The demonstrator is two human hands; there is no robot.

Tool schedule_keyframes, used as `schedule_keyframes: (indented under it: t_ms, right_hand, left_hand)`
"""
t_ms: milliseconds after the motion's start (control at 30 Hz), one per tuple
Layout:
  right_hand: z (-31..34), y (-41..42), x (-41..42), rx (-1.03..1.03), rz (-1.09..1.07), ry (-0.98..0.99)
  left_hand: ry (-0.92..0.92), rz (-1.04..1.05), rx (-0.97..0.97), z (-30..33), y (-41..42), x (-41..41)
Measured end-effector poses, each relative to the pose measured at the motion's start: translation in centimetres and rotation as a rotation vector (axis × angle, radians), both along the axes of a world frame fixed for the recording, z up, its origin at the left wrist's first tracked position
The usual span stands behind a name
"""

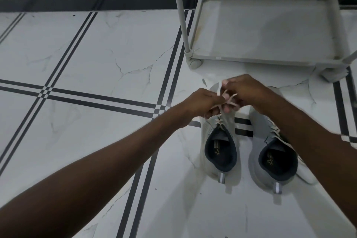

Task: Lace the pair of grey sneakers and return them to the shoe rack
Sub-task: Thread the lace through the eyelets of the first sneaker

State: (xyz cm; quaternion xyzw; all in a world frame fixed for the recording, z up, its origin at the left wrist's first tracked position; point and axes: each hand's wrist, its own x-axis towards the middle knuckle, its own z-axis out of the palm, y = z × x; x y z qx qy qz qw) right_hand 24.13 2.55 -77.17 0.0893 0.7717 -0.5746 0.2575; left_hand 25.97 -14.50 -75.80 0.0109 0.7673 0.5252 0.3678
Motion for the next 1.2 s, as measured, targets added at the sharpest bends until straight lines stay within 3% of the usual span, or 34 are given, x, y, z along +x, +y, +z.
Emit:
schedule_keyframes:
  t_ms: [100,200,267,333,433,533,633,833,933,967,1000,1067,1100,1200]
  right_hand:
    - [-0.8,0.9,0.2,0.211,0.128,-0.002]
    - [-0.2,1.4,0.5,0.362,0.440,-0.130]
    - [0.2,1.1,1.0,0.419,0.593,-0.159]
    - [-0.1,0.6,1.3,0.444,0.549,-0.005]
    - [-0.9,-0.3,1.7,0.176,0.229,0.109]
    - [-1.5,-1.3,2.2,-0.224,0.087,-0.132]
    - [-2.0,-1.3,2.4,-0.286,-0.068,-0.211]
    - [-3.1,0.3,2.0,-0.242,-0.426,-0.149]
    - [-3.2,2.1,1.5,-0.369,-0.392,-0.265]
    - [-3.1,3.1,1.3,-0.326,-0.328,-0.248]
    - [-2.9,4.2,1.1,-0.154,-0.214,-0.158]
    - [-2.8,6.3,0.8,0.457,0.140,0.147]
    - [-2.7,6.8,0.7,0.658,0.251,0.252]
    - [-2.5,5.7,0.9,0.724,0.335,0.289]
  left_hand:
    - [-0.095,0.095,0.038,-0.1,-1.3,-0.7]
    - [-0.052,0.151,0.056,-0.3,-2.3,-1.3]
    - [0.176,0.053,-0.036,-0.7,-2.6,-1.6]
    - [0.519,-0.110,-0.224,-1.1,-2.3,-1.6]
    - [0.982,-0.267,-0.481,-1.6,-1.2,-0.8]
    - [1.171,-0.288,-0.557,-2.5,-0.8,-0.2]
    - [1.032,-0.065,-0.454,-2.8,-0.9,0.1]
    - [0.354,0.433,-0.181,-2.4,-2.7,0.7]
    - [0.018,0.535,-0.192,-2.6,-4.0,0.6]
    - [-0.063,0.560,-0.240,-2.9,-4.7,0.6]
    - [-0.126,0.578,-0.280,-3.4,-5.4,0.6]
    - [-0.182,0.582,-0.362,-4.4,-6.7,0.9]
    - [-0.161,0.551,-0.396,-5.1,-7.2,1.1]
    - [0.207,0.265,-0.527,-5.8,-6.8,1.6]
